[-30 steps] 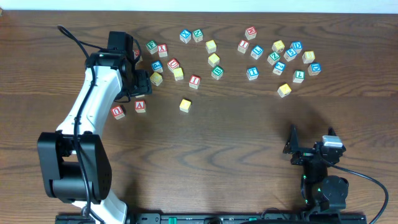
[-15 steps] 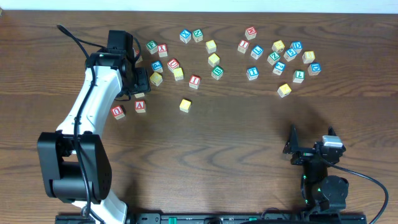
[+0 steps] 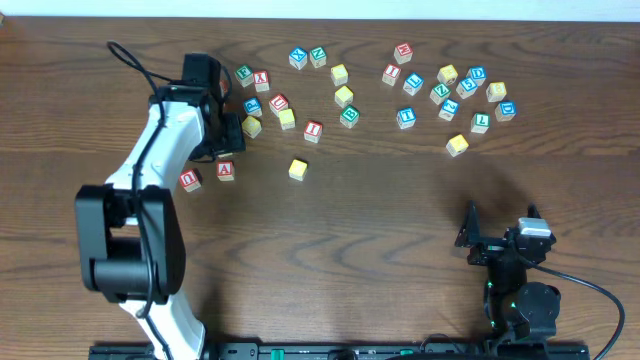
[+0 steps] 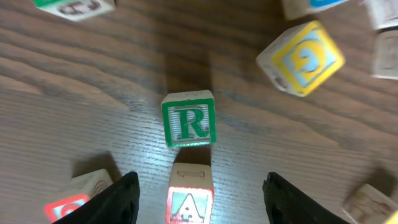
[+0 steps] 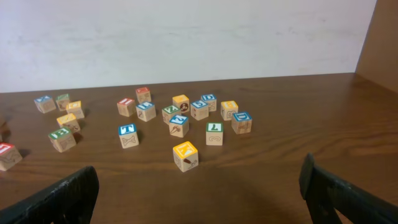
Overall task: Spell out ROBOT
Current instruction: 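Lower the open left gripper down around the green R block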
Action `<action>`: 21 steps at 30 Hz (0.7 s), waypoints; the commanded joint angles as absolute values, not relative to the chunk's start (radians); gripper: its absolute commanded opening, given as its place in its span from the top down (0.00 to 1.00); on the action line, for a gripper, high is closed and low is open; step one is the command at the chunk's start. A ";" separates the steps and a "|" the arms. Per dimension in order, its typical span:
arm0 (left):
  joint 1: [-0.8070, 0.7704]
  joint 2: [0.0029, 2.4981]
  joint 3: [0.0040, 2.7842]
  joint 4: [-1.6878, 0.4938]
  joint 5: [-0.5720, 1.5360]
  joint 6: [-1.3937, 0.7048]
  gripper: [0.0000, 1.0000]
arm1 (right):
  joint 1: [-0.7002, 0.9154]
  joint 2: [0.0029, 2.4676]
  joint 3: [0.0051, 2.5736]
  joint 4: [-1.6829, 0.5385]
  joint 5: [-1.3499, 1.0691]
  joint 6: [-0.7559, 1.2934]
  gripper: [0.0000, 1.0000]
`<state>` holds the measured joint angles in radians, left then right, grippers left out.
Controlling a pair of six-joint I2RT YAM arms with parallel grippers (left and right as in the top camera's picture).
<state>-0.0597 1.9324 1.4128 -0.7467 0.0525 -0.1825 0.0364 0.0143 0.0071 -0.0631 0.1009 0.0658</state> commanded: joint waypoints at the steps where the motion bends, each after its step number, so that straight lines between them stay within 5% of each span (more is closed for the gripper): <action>1: -0.054 1.955 1.433 -0.736 0.041 -0.177 0.37 | 0.027 0.007 0.005 -0.067 0.098 0.054 0.01; 21: -0.021 1.958 1.433 -0.704 0.038 -0.181 0.37 | 0.027 0.007 0.005 -0.067 0.098 0.054 0.01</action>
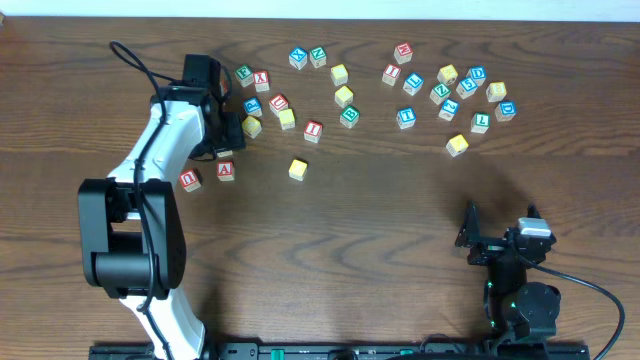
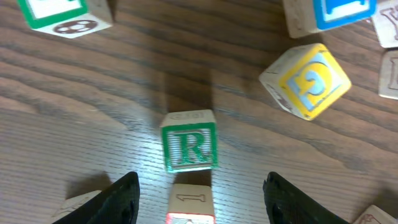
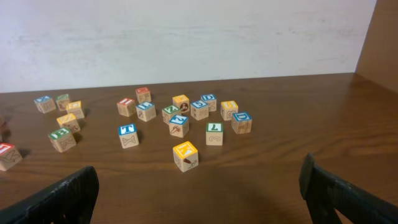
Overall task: Spell out ROBOT
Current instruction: 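Lower the open left gripper down around the green R block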
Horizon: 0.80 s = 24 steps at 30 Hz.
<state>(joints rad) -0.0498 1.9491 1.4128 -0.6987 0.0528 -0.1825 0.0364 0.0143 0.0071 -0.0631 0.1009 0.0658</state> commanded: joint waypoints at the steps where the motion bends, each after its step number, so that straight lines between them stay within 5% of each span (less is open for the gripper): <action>1: -0.012 1.958 1.433 -0.705 0.038 -0.181 0.37 | 0.027 0.007 0.005 -0.067 0.098 0.054 0.01; 24: 0.012 1.970 1.433 -0.705 0.113 -0.168 0.37 | 0.027 0.007 0.005 -0.067 0.098 0.054 0.01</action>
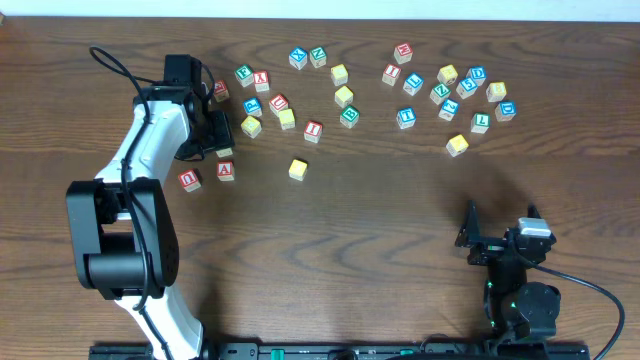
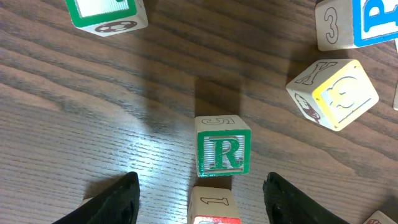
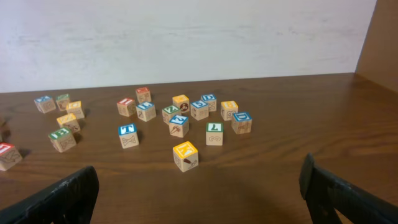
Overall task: Spell out ROBOT
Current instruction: 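Lower the open left gripper down around the green R block, then close the left gripper on the green R block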
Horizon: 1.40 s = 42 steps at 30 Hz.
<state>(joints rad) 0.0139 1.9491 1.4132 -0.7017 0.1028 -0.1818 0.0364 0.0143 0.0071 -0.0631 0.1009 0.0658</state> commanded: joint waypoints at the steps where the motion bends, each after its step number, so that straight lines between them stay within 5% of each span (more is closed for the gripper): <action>1: 0.012 1.977 1.433 -0.705 0.113 -0.168 0.37 | 0.027 0.007 0.005 -0.067 0.098 0.054 0.01; 36: -0.033 2.064 1.467 -0.686 0.085 -0.132 0.37 | 0.027 0.007 0.005 -0.067 0.098 0.054 0.01; 42: -0.033 2.064 1.469 -0.688 0.085 -0.133 0.46 | 0.027 0.007 0.005 -0.067 0.098 0.054 0.01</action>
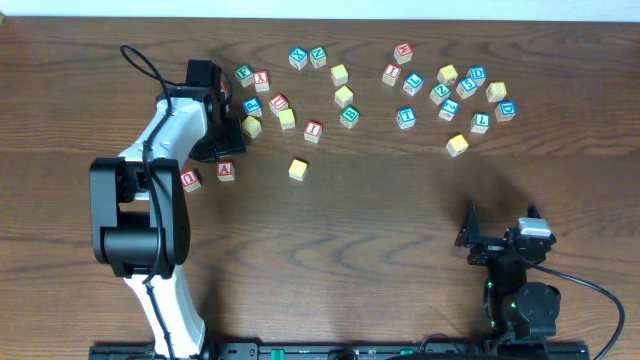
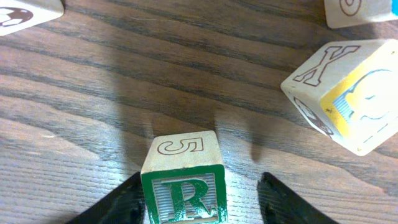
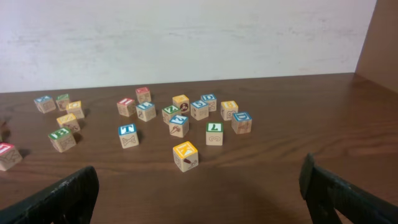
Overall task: Spell out ROBOT
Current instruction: 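Close the left gripper on the green R block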
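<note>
The green R block (image 2: 184,186), with a 5 on its top side, stands on the wood table between the fingers of my left gripper (image 2: 199,202). That gripper is open and low around the block, which sits close against the left finger (image 2: 118,202) and apart from the right one. In the overhead view the left gripper (image 1: 222,140) covers the R block at the left end of the scattered letter blocks. My right gripper (image 3: 199,199) is open and holds nothing, parked at the near right (image 1: 482,240).
A tilted yellow block (image 2: 348,99) lies right of the R block. Red A (image 1: 226,170) and another red block (image 1: 190,180) lie just in front of the left gripper. Loose blocks include a yellow one (image 1: 298,168), a blue T (image 3: 128,135) and a yellow one (image 3: 185,155).
The left gripper has come down much closer to the table. The R block, then seen whole below it, now sits between the open fingers. The right arm has not moved.
The left gripper hung open over the R block, with the A block just in front. It then stood a little further back, then further left with the R block off-centre. Now it is low, with the R block between its fingers. The right gripper stayed parked.
</note>
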Action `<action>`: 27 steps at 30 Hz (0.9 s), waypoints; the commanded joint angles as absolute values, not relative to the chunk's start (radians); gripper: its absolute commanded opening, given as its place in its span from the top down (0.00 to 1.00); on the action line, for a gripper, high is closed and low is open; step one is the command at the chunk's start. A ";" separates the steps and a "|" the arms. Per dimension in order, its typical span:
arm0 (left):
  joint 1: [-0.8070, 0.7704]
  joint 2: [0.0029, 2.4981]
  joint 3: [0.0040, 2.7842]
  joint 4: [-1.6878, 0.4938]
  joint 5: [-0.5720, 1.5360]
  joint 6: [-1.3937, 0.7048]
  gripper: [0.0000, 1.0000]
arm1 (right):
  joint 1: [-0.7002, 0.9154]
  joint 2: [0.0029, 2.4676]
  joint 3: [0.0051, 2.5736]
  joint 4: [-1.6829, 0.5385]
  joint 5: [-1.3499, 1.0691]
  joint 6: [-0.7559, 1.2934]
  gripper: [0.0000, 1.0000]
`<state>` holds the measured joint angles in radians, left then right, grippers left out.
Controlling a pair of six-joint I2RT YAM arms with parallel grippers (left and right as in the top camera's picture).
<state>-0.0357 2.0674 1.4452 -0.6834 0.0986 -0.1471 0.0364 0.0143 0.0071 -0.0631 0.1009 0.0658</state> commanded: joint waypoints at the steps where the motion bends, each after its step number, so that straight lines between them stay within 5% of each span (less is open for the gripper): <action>1: -0.033 2.064 1.469 -0.688 0.085 -0.135 0.48 | 0.027 0.007 0.005 -0.067 0.098 0.054 0.01; 27: -0.033 2.064 1.469 -0.694 0.060 -0.136 0.54 | 0.027 0.007 0.005 -0.067 0.098 0.054 0.01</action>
<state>-0.0353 2.0674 1.4452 -0.6910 0.0788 -0.1417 0.0364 0.0143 0.0071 -0.0631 0.1009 0.0658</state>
